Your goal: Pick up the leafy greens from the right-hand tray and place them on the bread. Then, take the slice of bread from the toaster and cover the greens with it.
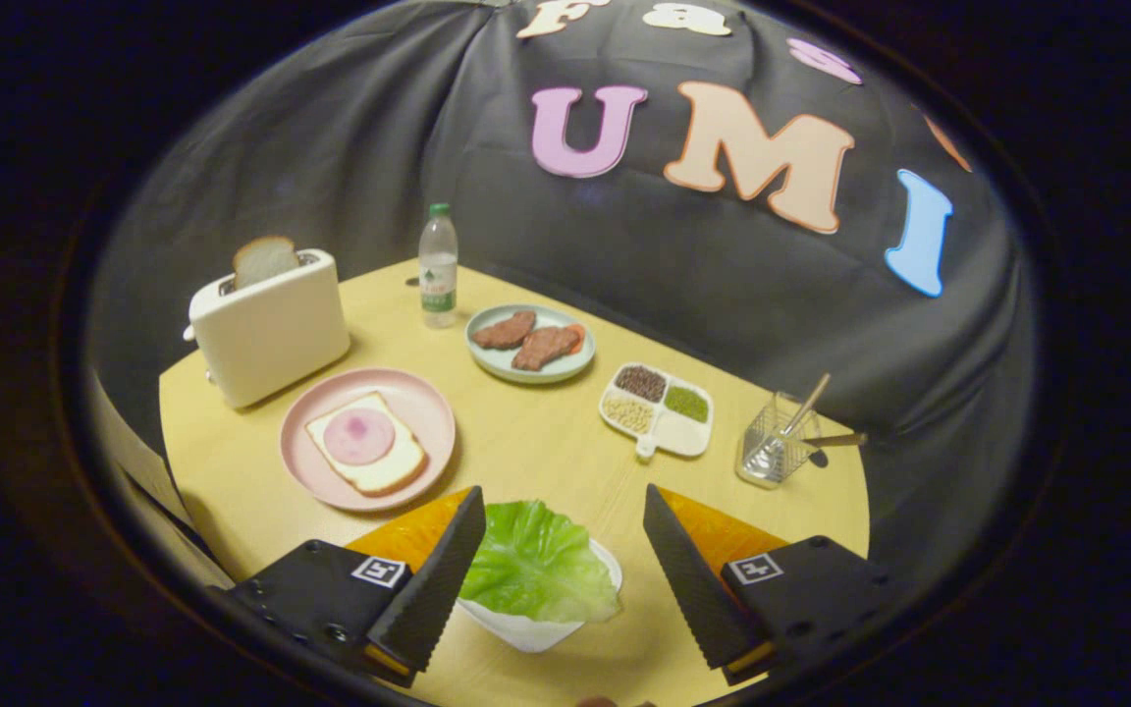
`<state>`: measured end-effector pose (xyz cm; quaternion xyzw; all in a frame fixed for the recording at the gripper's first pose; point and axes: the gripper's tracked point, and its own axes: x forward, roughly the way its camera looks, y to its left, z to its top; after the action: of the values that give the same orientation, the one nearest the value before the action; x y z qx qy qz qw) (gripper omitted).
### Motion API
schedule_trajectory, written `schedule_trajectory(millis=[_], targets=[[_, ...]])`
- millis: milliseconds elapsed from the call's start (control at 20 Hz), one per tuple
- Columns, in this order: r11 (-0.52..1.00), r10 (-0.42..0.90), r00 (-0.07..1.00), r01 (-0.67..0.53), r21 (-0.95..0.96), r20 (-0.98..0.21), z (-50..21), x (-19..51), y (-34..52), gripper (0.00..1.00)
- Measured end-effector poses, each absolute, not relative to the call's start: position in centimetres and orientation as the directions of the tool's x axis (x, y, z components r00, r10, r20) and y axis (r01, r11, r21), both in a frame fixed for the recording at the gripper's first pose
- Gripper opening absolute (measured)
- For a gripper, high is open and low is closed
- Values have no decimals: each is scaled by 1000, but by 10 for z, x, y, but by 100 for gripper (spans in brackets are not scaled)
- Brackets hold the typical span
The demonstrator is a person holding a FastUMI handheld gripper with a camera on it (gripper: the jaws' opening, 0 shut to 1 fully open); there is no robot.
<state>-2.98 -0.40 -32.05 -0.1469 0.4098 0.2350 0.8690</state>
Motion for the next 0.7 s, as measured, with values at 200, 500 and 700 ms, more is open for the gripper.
schedule_trajectory(millis=[200, 500, 700], targets=[[816, 285, 427, -578, -16, -858, -361, -51, -9, 100], [777, 247, 290, -630, 10, -924, -407, -69, -16, 100], [771, 231, 233, -636, 32, -945, -428, -73, -17, 94]])
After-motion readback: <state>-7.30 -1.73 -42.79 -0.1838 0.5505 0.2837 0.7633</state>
